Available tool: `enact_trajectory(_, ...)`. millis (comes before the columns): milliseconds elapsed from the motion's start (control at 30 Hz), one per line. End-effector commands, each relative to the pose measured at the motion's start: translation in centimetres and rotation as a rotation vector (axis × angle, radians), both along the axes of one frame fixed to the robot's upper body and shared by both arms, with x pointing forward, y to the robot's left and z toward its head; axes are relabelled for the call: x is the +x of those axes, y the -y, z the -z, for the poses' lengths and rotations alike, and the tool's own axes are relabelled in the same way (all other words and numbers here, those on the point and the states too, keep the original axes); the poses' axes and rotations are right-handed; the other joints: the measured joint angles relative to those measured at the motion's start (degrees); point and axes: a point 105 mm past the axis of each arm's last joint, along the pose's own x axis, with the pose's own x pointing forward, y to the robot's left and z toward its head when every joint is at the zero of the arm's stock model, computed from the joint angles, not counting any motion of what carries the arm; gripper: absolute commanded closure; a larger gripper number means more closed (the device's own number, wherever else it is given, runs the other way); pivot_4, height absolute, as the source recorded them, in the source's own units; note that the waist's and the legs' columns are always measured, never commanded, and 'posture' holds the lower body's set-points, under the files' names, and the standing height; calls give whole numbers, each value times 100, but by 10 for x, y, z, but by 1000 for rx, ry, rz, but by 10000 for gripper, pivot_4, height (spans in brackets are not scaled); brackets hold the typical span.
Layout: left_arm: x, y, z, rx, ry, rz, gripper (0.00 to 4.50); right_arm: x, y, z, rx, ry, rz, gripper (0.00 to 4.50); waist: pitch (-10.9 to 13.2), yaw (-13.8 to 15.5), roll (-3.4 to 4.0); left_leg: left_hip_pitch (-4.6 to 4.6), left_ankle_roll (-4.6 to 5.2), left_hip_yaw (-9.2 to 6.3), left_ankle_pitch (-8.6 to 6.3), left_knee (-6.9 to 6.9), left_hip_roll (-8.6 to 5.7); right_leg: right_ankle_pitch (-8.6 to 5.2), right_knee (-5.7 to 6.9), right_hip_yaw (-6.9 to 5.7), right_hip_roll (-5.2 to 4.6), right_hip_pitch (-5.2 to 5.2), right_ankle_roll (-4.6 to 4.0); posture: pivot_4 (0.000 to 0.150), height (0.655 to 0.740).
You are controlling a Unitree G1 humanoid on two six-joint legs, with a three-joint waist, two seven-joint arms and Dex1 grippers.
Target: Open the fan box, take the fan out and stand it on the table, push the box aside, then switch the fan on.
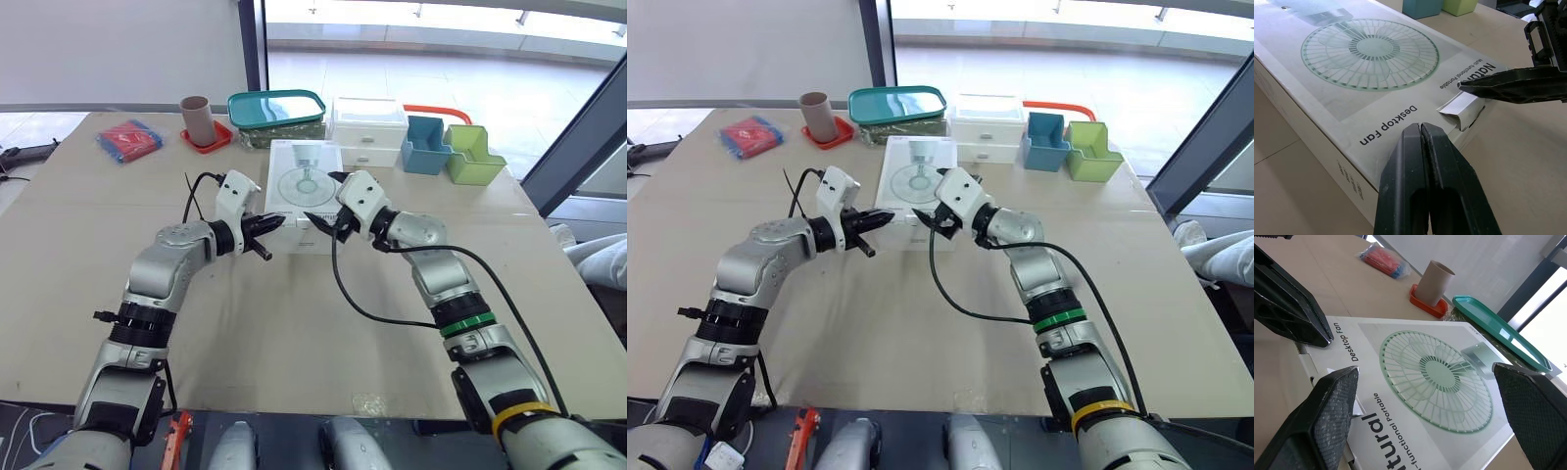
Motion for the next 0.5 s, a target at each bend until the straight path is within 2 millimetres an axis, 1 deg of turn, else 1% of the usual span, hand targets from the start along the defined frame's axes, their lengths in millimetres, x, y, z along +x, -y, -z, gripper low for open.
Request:
enact_trajectory(33,-1,-1,5,14,-13,-2,44011,-1,-1,-18,22,59,-11,0,0,0,0,0,0,0,0,0,0,0,0,0,0,0,0,1500,7400)
enact_trajectory(167,1,-3,6,15,-16,-8,44011,-9,-6,-21,24,56,-57,0,0,0,0,0,0,0,0,0,0,0,0,0,0,0,0,1500,7400)
enact_trajectory(300,2,-4,6,16,-15,-12,44011,-11,-7,-22,21,56,-68,0,0,0,0,0,0,0,0,0,0,0,0,0,0,0,0,1500,7400)
enact_trajectory(400,2,-3,6,13,-13,-11,44011,-16,-9,-16,-21,39,-96,0,0,0,0,0,0,0,0,0,0,0,0,0,0,0,0,1500,7400)
enact_trajectory(500,3,-2,6,9,-11,-9,44011,-14,-7,-12,-32,27,-83,0,0,1,0,0,0,0,0,0,0,0,0,-1,0,0,0,1500,7400)
